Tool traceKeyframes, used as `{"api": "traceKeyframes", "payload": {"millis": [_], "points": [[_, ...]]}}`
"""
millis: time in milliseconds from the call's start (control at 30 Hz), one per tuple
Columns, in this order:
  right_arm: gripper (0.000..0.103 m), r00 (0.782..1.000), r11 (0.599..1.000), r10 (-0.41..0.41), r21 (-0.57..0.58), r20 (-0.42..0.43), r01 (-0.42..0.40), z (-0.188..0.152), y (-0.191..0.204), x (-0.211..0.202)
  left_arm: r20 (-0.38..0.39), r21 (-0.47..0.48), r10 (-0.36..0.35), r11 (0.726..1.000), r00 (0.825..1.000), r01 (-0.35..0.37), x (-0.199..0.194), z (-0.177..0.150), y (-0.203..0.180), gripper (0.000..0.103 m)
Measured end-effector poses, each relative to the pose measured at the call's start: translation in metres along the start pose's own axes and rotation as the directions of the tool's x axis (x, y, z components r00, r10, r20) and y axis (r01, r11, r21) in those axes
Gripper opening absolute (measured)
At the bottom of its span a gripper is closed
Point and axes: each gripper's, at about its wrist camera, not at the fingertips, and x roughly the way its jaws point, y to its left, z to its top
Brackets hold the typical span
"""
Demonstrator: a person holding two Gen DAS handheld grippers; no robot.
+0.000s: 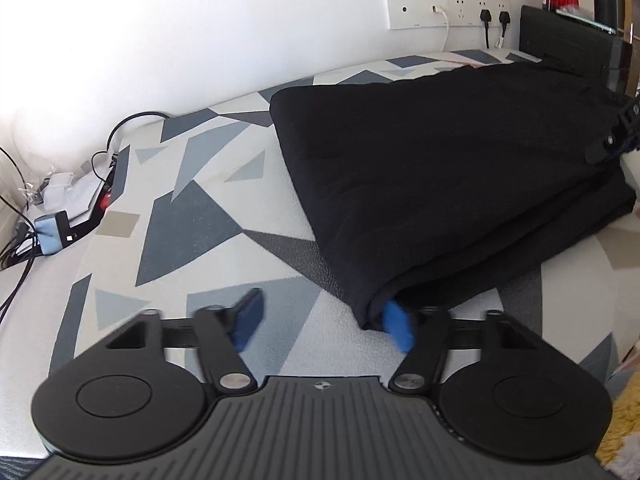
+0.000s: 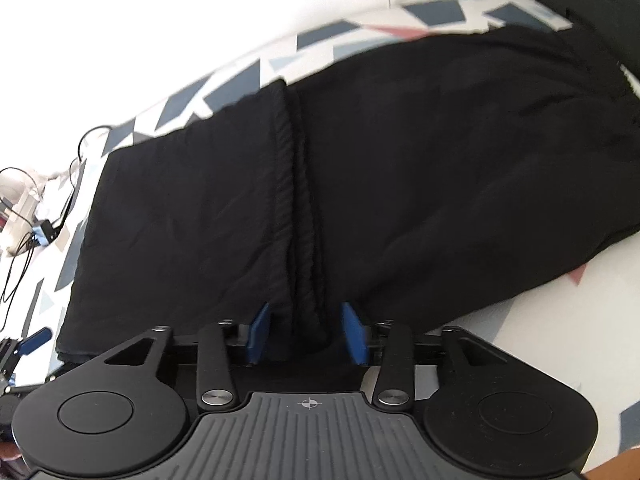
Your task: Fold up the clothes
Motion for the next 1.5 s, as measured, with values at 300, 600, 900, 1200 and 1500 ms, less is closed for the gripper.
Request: {"api": "traceKeyframes", "payload": {"millis": [300,600,900,1200,1500], "points": [[0.001,0.998,0.992,0.067,0.111,-0.005,-0.066,-0.012,-0.015,-0.012,-0.011,0.093,-0.005,0.996,1.0,0.006,0.007,0.0,-0.007,0.014],[0.01,0.997,0.993,0.08,0.092,0.006,-0.08,-0.012,-0.01,-0.014,-0.023,0.106,-0.069,0.992,0.997,0.071,0.0,0.006,-0.003,0.019],[0.032,0.986,0.978,0.162,0.122,0.05,-0.167,-0.004,-0.001,-0.027,-0.024,0.143,-0.077,0.987,0.997,0.08,-0.004,0.005,-0.007,0.023],[0.002,0.99,0.993,0.112,-0.036,0.088,-0.109,-0.005,0.024,-0.032,-0.012,0.172,-0.105,0.979,0.994,0.106,-0.01,0.008,-0.012,0.048],[0.002,0.999,0.999,0.004,-0.047,0.048,-0.002,-0.014,0.005,-0.037,0.057,-0.159,-0.391,0.905,0.918,0.396,0.005,0.04,0.02,0.052]]}}
